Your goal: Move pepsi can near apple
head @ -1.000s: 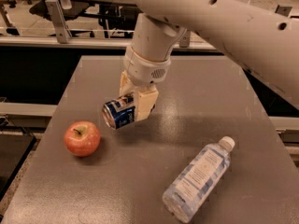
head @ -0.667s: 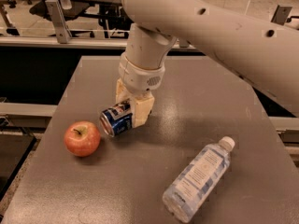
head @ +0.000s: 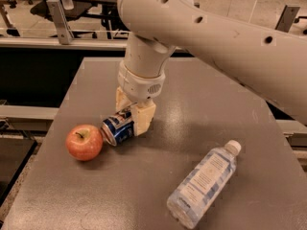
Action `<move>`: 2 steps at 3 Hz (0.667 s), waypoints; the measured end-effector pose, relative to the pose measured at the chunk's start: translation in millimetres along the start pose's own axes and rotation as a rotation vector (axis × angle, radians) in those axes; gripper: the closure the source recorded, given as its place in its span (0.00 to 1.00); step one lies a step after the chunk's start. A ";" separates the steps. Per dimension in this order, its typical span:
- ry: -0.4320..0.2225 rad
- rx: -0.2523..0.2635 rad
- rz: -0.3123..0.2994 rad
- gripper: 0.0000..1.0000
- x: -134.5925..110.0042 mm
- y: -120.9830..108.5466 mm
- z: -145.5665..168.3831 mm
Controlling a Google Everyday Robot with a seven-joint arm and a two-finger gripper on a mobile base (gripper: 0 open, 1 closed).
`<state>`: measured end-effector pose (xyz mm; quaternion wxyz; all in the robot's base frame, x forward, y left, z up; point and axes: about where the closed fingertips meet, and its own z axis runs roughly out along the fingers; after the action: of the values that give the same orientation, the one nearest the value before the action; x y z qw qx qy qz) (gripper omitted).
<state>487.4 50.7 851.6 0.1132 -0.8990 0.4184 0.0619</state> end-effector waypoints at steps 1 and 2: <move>0.009 -0.004 0.006 0.09 0.0 0.9 4.7; 0.009 -0.003 0.005 0.00 -0.6 0.7 4.9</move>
Offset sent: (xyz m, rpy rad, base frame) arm -0.0006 0.0005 -0.0040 -0.0079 -0.0008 -0.0052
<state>486.4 51.9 846.9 0.1097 -0.8984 0.4211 0.0587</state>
